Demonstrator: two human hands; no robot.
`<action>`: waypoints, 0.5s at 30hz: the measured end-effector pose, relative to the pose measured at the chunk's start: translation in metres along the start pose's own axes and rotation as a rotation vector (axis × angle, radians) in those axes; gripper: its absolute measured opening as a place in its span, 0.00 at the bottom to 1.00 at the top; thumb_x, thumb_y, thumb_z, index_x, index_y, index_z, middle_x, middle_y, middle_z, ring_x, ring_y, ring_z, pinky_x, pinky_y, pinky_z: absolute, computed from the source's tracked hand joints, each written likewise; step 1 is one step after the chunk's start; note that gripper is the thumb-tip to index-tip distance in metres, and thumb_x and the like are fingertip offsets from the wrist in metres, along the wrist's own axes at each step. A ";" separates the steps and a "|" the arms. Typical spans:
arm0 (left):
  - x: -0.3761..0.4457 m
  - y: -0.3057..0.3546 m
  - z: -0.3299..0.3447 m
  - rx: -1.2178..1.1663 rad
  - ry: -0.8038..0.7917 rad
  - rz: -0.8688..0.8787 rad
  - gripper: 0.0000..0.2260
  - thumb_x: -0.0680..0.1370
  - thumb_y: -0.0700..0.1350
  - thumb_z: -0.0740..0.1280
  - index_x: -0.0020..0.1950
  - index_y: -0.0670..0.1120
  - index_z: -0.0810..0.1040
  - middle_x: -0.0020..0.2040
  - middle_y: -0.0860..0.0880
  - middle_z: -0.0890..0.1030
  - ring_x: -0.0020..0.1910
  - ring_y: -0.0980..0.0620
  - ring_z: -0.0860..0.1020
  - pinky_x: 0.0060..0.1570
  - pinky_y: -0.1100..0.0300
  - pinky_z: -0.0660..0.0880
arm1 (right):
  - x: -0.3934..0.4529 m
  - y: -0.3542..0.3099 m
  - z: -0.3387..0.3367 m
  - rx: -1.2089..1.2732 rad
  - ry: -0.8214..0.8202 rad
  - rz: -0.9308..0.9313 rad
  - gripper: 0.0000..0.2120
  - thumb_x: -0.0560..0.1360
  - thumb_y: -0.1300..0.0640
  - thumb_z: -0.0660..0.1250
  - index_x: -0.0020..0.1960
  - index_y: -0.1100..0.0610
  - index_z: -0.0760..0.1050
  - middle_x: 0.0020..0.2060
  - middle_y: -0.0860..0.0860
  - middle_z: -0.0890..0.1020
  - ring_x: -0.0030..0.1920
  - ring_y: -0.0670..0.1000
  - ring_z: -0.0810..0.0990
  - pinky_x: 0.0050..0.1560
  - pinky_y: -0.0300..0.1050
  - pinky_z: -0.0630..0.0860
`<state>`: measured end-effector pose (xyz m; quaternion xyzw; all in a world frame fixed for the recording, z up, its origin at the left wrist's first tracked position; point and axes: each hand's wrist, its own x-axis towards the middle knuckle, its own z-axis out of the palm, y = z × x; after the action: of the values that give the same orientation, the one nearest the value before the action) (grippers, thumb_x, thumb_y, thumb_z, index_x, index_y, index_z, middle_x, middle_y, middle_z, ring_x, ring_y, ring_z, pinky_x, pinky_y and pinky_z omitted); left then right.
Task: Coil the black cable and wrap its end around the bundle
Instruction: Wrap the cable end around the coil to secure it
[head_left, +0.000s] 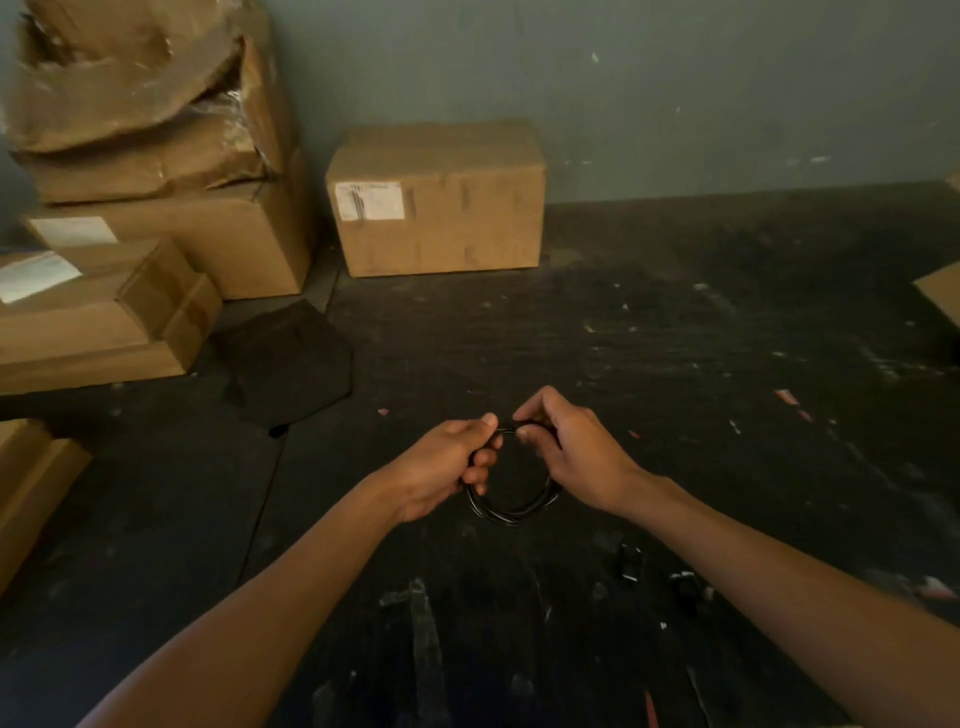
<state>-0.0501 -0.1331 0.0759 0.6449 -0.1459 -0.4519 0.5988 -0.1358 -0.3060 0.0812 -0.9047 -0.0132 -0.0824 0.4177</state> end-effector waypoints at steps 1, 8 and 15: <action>0.002 -0.004 0.004 0.037 0.008 -0.008 0.13 0.83 0.52 0.57 0.48 0.46 0.74 0.30 0.55 0.69 0.28 0.57 0.66 0.36 0.59 0.71 | -0.003 0.004 0.000 0.003 -0.020 0.019 0.06 0.79 0.60 0.65 0.56 0.54 0.72 0.43 0.45 0.78 0.44 0.42 0.79 0.44 0.36 0.75; 0.006 -0.034 0.013 0.220 0.081 -0.029 0.13 0.84 0.50 0.56 0.45 0.47 0.73 0.31 0.55 0.68 0.27 0.59 0.66 0.38 0.58 0.69 | -0.029 0.044 -0.010 -0.078 -0.141 0.356 0.10 0.77 0.47 0.66 0.56 0.50 0.73 0.47 0.46 0.79 0.47 0.44 0.79 0.42 0.37 0.73; 0.013 -0.051 0.006 0.132 0.087 -0.106 0.12 0.84 0.51 0.56 0.46 0.46 0.74 0.29 0.55 0.70 0.28 0.57 0.67 0.38 0.57 0.70 | -0.059 0.072 -0.006 -0.464 -0.622 0.712 0.11 0.77 0.49 0.67 0.54 0.52 0.69 0.52 0.51 0.76 0.51 0.51 0.77 0.46 0.46 0.74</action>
<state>-0.0658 -0.1338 0.0254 0.7089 -0.1148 -0.4439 0.5359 -0.1886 -0.3553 0.0212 -0.9037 0.1904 0.3361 0.1848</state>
